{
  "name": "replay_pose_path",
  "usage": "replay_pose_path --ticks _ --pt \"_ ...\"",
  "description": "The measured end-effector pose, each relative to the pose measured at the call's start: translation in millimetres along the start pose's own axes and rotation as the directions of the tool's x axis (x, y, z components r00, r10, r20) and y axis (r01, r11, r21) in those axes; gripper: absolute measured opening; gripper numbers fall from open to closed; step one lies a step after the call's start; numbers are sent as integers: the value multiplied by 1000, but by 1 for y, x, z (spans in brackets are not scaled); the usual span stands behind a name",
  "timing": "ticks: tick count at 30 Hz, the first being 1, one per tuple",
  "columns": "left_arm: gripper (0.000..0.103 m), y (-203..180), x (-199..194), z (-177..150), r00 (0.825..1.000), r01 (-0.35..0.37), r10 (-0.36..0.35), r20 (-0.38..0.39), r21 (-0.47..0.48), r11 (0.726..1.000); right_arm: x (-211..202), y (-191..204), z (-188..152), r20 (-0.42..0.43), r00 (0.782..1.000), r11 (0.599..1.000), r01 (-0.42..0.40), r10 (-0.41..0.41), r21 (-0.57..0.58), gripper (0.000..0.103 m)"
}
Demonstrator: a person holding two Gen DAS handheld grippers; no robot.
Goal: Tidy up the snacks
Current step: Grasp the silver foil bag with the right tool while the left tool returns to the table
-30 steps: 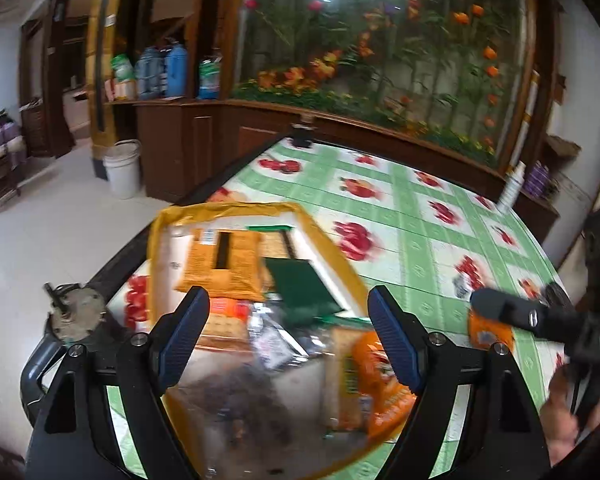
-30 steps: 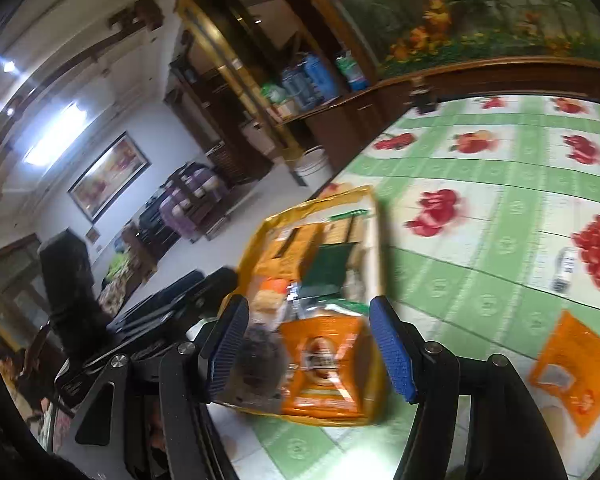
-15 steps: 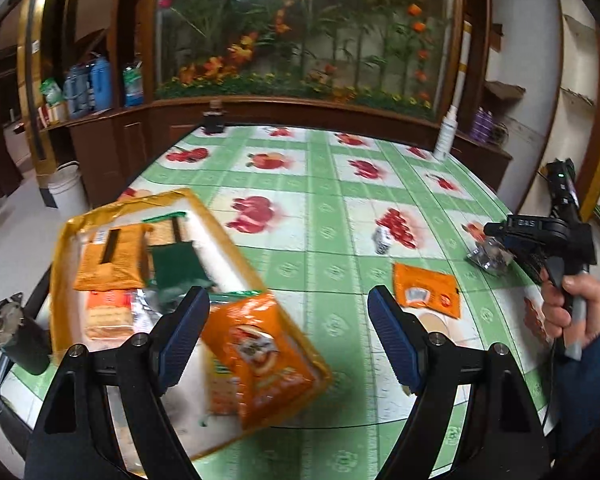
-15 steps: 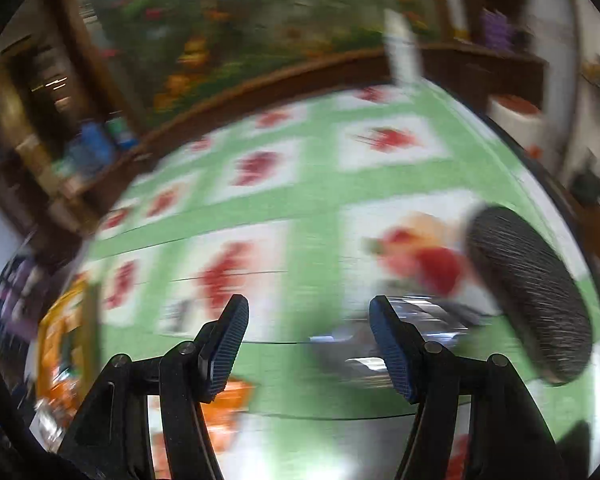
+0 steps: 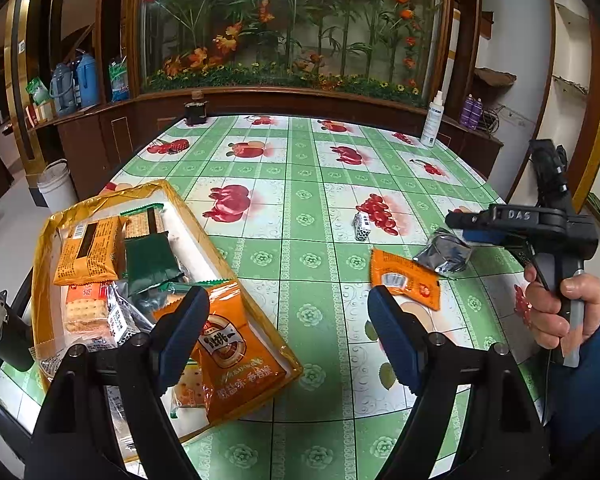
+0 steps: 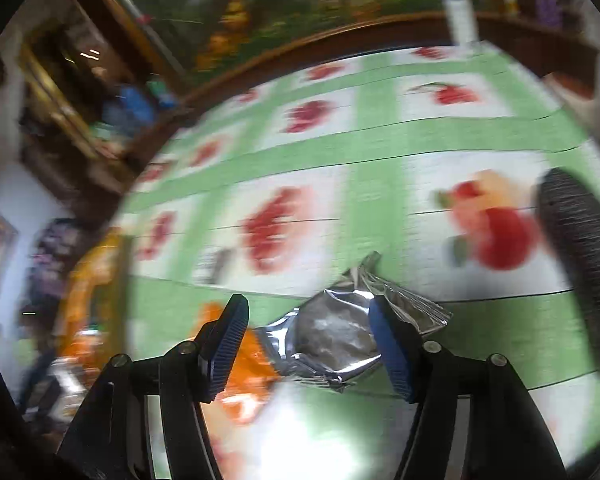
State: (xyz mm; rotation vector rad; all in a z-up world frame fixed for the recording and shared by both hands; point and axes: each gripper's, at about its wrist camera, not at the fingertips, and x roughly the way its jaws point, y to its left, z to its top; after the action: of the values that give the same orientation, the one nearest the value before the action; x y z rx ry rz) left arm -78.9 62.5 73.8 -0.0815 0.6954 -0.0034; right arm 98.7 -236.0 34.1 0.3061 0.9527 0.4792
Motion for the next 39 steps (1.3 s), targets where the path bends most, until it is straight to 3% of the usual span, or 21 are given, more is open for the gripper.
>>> replay_pose_path --ticks 4,12,18,20,21,25,27,32,36,39 --pt "82 -2 1 -1 1000 7 -7 -6 -1 1000 -12 -2 0 52 996 998 67 -66 -14 66" --pt "82 -3 2 -1 1000 19 -19 -7 0 1000 3 -17 5 19 988 988 152 -153 16 66" --pt "82 2 -1 0 1000 13 -13 -1 -5 1000 4 -3 -16 -127 992 999 -20 23 26 66" --pt "82 6 0 0 1000 14 -14 -2 -18 1000 1 10 -33 -224 963 988 -149 151 28 66" --pt "82 9 0 1 1000 14 -14 -4 -24 1000 -2 16 -38 -243 955 984 -176 171 2 64" --pt "82 11 2 0 999 31 -31 -13 -48 998 -20 30 -27 -116 993 988 -44 27 -146 67" --pt "82 9 1 0 1000 27 -27 -16 -36 999 -16 33 -17 -83 997 982 -8 -8 -187 69" --pt "82 10 0 0 1000 16 -17 -17 -35 999 16 38 -4 -99 994 959 16 -46 -282 69" --pt "82 12 3 1 1000 17 -18 -21 -44 999 37 35 -11 -204 979 956 -73 14 -284 70" --pt "82 10 6 3 999 23 -25 -30 -45 999 34 47 -23 -207 978 921 -48 -36 -386 70"
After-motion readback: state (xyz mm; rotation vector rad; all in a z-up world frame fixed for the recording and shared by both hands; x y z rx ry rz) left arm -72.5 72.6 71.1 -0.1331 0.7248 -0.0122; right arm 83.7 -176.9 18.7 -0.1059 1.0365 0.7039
